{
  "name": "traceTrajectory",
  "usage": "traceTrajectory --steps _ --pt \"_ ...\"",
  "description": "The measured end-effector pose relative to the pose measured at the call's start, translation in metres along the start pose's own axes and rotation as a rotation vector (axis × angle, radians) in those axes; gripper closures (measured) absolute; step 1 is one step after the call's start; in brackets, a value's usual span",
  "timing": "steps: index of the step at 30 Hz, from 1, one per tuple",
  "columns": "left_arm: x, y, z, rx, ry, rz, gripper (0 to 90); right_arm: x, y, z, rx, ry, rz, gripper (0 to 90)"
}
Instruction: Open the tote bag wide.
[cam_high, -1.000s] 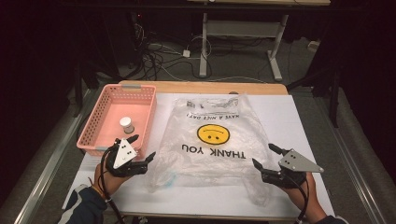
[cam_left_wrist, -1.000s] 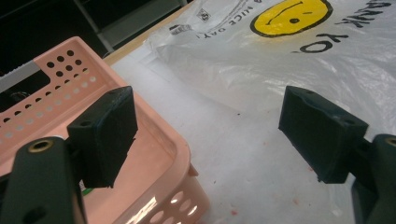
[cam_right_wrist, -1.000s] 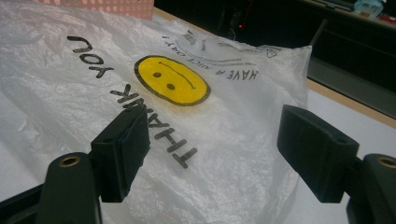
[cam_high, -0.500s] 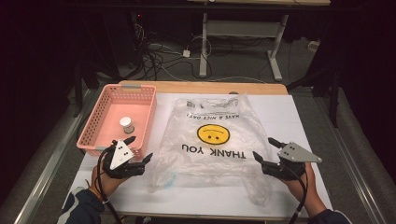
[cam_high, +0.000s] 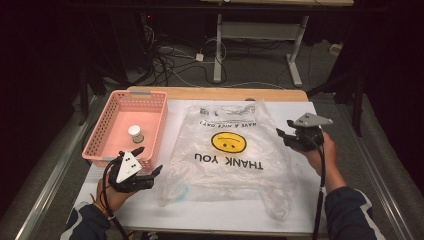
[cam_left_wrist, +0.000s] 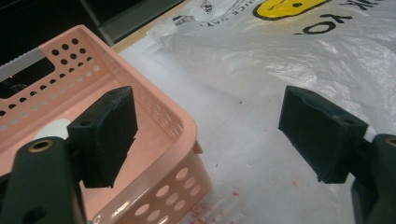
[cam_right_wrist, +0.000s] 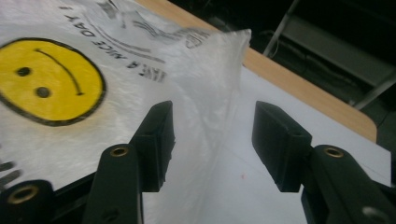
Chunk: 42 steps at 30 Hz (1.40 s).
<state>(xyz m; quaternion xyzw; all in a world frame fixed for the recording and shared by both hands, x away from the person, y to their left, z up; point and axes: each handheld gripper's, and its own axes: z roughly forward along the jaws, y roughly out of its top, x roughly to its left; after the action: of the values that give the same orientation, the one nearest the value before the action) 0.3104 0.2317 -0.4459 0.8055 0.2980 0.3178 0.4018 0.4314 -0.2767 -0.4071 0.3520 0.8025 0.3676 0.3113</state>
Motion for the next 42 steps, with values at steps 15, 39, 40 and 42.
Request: traceTrajectory --steps 15,39,40,42 --pt "0.0 -0.002 -0.001 0.003 -0.009 -0.01 18.9 -0.03 0.028 0.104 0.229 0.001 0.155 51.4" --pt "-0.001 0.0 0.001 0.007 -0.022 -0.005 19.4 -0.077 -0.026 0.082 0.237 -0.281 0.489 90.0" --pt "-0.001 0.001 0.001 0.005 -0.02 -0.004 19.4 -0.08 -0.029 0.078 0.231 -0.291 0.521 90.0" --pt "0.0 0.001 0.0 0.002 -0.019 -0.002 19.4 -0.085 -0.035 0.07 0.238 -0.31 0.57 90.0"
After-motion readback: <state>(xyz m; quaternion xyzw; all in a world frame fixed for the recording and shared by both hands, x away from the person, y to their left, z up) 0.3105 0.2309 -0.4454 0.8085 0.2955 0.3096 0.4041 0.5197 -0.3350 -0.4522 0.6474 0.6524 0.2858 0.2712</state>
